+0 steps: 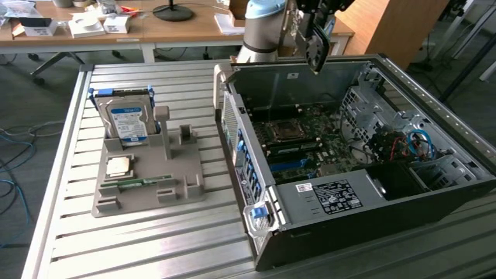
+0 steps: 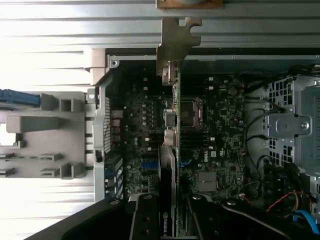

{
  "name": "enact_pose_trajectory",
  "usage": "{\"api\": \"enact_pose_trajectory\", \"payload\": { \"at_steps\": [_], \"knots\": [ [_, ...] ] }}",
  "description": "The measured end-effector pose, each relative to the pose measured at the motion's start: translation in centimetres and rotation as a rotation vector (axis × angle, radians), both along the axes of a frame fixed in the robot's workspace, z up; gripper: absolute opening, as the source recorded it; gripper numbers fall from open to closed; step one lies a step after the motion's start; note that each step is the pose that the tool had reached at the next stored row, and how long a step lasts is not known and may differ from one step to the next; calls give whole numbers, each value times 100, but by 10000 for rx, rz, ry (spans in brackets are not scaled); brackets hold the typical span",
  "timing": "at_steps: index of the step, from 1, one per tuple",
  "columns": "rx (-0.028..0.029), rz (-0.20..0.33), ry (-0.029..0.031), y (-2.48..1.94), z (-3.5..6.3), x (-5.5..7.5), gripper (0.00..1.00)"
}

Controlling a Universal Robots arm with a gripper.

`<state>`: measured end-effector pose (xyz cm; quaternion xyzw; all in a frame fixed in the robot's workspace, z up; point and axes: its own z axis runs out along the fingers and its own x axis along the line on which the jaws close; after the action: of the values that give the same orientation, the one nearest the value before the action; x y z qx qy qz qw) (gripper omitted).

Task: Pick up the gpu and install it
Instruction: 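Pick up the gpu and move the gpu toward the slot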

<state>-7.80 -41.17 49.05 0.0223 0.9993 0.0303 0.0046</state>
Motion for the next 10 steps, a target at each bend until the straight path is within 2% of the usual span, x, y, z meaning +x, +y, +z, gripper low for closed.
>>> {"api": "enact_pose_trajectory", "payload": {
  "at_steps": [10],
  "knots": [
    [69, -2, 8, 0, -2, 453, 26]
  ]
}}
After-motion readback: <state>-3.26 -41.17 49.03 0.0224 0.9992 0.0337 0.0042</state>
